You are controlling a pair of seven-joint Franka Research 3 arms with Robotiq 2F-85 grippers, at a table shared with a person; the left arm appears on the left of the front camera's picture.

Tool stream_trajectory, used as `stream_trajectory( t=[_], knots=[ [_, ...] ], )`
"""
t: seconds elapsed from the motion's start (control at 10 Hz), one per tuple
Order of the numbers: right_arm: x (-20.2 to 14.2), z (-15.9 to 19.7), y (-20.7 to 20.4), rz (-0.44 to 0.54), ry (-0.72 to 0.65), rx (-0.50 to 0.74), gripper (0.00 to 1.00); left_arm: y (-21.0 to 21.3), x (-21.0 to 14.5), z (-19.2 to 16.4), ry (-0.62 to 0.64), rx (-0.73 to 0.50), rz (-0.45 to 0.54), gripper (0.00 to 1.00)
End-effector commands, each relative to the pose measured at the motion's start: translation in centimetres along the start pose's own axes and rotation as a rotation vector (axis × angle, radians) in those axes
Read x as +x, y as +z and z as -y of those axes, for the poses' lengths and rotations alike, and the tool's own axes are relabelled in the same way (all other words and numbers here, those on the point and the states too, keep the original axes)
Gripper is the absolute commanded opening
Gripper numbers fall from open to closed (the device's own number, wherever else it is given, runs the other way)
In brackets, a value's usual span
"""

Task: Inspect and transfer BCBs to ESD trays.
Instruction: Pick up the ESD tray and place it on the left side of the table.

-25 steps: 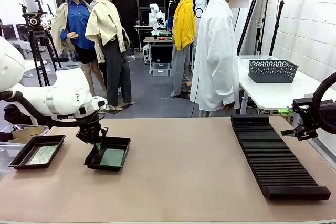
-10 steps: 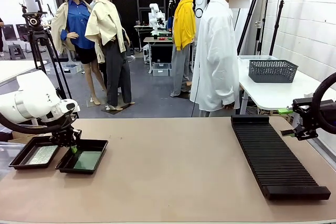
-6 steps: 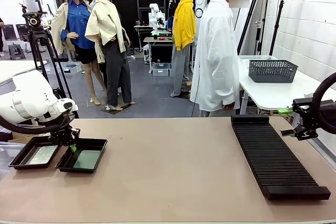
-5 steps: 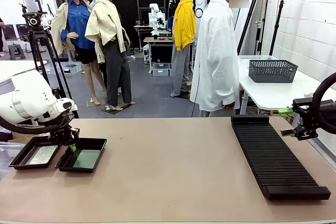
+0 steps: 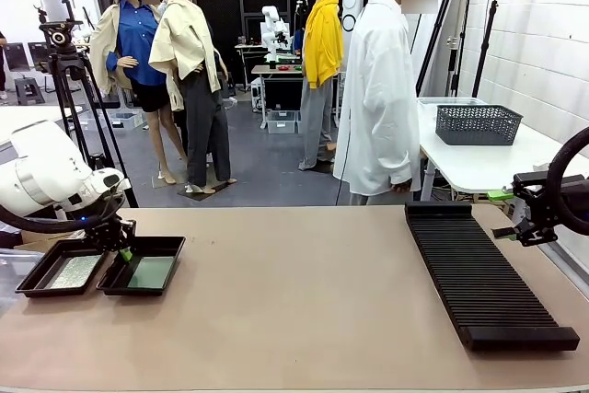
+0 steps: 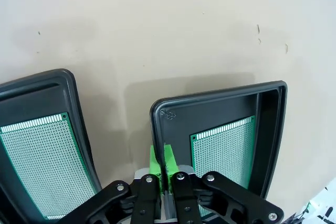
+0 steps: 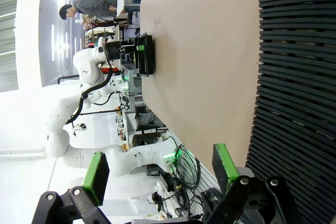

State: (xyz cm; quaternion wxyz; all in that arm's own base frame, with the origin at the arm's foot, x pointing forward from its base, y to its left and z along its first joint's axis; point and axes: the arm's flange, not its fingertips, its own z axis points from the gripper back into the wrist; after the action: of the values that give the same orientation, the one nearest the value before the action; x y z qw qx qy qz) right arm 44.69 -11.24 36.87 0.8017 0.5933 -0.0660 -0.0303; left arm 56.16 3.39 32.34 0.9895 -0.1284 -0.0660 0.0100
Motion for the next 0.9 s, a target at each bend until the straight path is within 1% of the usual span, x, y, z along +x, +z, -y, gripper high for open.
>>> stream_trajectory(
  t=[0.0, 0.5, 0.6, 0.7, 0.8],
  knots=[
    [-0.26, -0.10, -0.12, 0.007, 0.000, -0.008, 1.00, -0.07, 0.95, -0.74, -0.012, -0.037, 0.002, 0.00],
    [-0.26, -0.10, -0.12, 0.007, 0.000, -0.008, 1.00, -0.36, 1.76, -0.70, 0.012, -0.019, -0.001, 0.00],
    [-0.26, -0.10, -0.12, 0.007, 0.000, -0.008, 1.00, -0.31, 1.74, -0.68, 0.014, -0.023, -0.006, 0.09],
    [-0.26, -0.10, -0.12, 0.007, 0.000, -0.008, 1.00, -0.04, 1.69, -0.60, 0.011, -0.061, -0.010, 0.28],
    [-0.26, -0.10, -0.12, 0.007, 0.000, -0.008, 1.00, 0.21, 1.67, -0.52, 0.017, -0.069, -0.011, 0.47]
  ],
)
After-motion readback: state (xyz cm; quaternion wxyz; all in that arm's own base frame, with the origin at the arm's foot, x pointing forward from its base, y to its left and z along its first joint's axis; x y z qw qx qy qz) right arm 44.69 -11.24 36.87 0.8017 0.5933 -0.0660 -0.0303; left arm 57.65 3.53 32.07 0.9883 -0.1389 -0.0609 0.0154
